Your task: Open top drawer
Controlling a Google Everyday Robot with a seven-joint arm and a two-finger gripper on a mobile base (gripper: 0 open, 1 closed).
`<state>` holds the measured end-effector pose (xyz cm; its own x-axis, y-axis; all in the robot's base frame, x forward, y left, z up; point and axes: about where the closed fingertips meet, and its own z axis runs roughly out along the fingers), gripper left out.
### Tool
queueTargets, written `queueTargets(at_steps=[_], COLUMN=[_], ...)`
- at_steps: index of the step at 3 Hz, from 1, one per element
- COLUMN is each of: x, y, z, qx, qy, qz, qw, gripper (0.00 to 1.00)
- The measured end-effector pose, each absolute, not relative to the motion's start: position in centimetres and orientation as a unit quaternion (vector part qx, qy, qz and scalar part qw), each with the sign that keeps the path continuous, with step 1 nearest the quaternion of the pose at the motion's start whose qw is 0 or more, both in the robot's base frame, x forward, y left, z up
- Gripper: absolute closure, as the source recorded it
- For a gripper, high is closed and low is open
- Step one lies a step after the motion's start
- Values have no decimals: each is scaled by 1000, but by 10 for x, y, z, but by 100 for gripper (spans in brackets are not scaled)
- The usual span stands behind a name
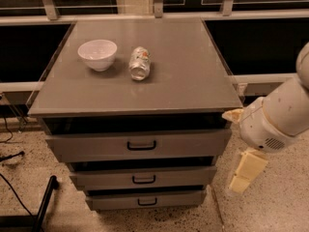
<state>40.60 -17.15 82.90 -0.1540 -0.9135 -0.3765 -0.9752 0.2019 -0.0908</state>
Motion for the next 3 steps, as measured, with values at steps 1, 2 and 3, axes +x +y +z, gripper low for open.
queueTargets(at_steps=[1,2,3], x=[397,388,382], y=[-171,-171,-168], z=[810,790,772], qx=[-624,-625,-628], qy=[757,757,754], qz=[100,110,116], qw=[165,156,156], gripper=[0,0,0])
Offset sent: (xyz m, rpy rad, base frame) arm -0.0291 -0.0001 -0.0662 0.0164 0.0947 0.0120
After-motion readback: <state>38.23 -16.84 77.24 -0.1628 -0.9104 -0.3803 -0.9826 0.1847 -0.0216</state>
